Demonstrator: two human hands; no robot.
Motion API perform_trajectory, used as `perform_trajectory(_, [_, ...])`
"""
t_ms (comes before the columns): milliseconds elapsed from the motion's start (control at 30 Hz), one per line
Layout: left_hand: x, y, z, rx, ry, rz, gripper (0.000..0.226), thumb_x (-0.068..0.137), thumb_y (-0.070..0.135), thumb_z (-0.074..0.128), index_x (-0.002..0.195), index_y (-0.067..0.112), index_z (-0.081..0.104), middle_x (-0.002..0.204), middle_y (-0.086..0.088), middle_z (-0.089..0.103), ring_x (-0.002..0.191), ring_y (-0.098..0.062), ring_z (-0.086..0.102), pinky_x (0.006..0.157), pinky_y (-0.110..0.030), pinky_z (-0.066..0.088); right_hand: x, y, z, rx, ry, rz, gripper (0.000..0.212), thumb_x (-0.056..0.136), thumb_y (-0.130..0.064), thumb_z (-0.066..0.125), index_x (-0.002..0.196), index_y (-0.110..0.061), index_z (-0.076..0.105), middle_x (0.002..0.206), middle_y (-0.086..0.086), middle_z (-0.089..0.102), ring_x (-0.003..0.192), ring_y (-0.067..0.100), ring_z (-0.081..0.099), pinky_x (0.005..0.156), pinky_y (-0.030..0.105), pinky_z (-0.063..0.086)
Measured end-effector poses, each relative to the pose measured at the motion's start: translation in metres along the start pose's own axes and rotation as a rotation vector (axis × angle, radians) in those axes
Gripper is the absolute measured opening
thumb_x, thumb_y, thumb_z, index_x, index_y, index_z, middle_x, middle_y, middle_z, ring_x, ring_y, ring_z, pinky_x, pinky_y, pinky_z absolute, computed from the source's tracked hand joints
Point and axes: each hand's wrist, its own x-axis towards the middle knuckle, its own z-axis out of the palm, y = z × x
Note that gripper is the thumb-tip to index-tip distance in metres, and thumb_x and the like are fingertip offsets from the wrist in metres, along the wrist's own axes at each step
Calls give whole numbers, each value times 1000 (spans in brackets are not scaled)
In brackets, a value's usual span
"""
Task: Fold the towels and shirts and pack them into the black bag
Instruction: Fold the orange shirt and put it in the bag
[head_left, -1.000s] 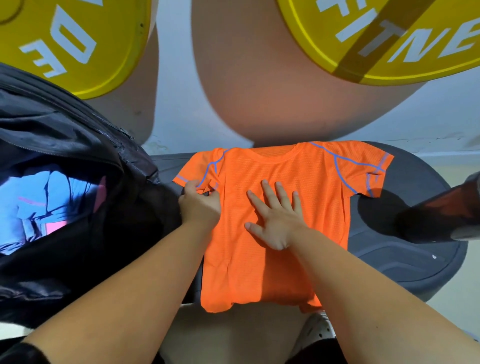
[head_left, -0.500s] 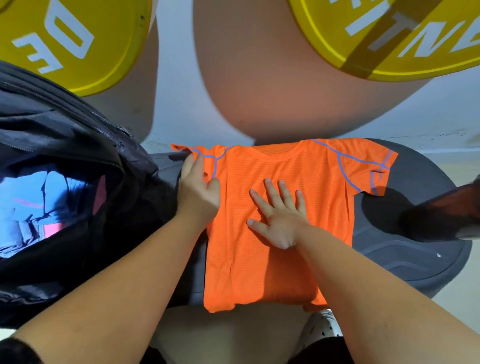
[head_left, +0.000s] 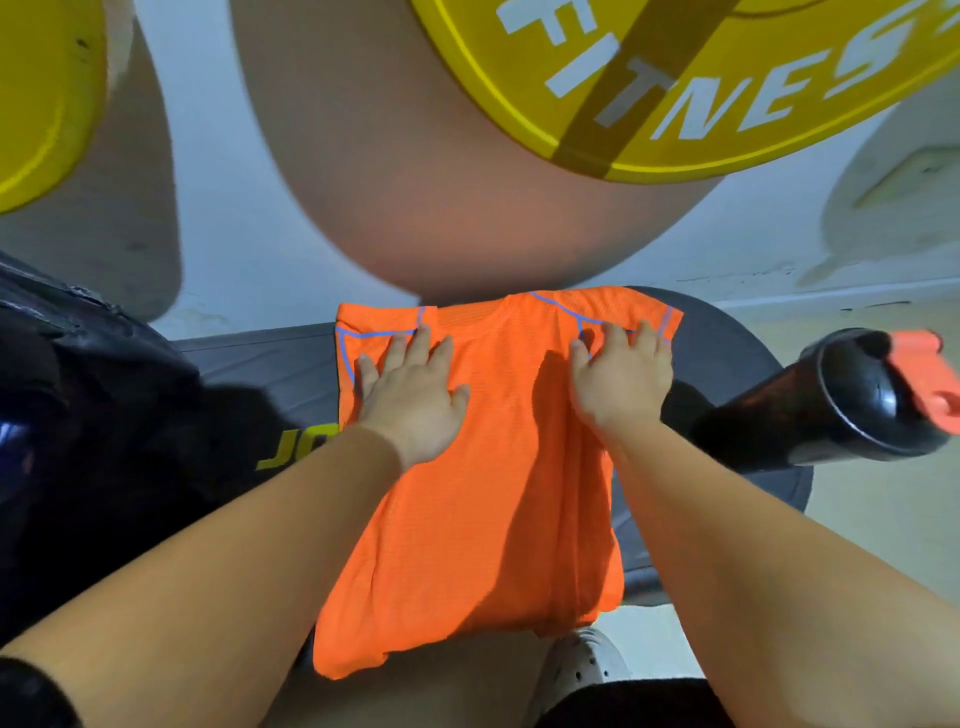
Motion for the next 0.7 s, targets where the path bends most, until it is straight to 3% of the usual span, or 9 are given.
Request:
perform_trajectory(100, [-1,-3,14,28,-38,0,71,97,60,31,158,33,6,166,3,-10,153,-27,-7,118,-64,1,19,15,-3,38,-204,289,60,95,-61,39,146,-30,43,160,31,9,148,46,7,120,53,5])
perform_trajectory(167, [-2,-11,23,55,-88,-29,73,95,66,24,157,38,-4,163,7,-23,152,-25,-15,118,-63,-1,20,16,1,58,-239,304,58,93,-63,40,144,-36,42,161,29,3,148,46,1,119,55,2])
perform_trajectory(233, [-2,-17,29,91,-102,-45,74,93,70,21,155,42,-11,160,8,-32,150,-22,-21,118,-63,-3,17,17,10,71,-233,237,65,94,-61,41,152,-34,30,163,24,-2,150,41,-6,120,56,0])
perform_trajectory(333, [1,-15,30,69,-102,-81,75,92,73,19,154,44,-13,160,6,-33,150,-21,-24,117,-63,-6,15,20,19,133,-193,155,77,97,-53,41,158,-15,15,166,13,0,151,36,-11,121,57,2])
perform_trajectory(500, [3,-13,24,34,-89,-129,74,92,73,18,154,44,-11,161,4,-30,150,-23,-23,117,-63,-5,19,11,0,158,-73,102,77,97,-50,46,155,-6,23,164,9,13,152,31,4,121,57,6])
perform_trajectory(600, [-1,-18,21,-5,-73,-88,70,93,71,21,154,47,-7,164,2,-22,151,-24,-19,118,-62,-4,11,-4,-6,60,53,-131,76,92,-49,52,150,-3,34,161,11,22,149,32,18,119,57,17])
perform_trajectory(700, [-6,-25,16,-53,-1,-43,67,95,66,25,155,47,0,167,3,-8,153,-25,-9,120,-58,0,-6,-27,-3,-100,-1,-390,84,90,-53,51,154,-5,26,164,7,15,151,28,13,120,56,11])
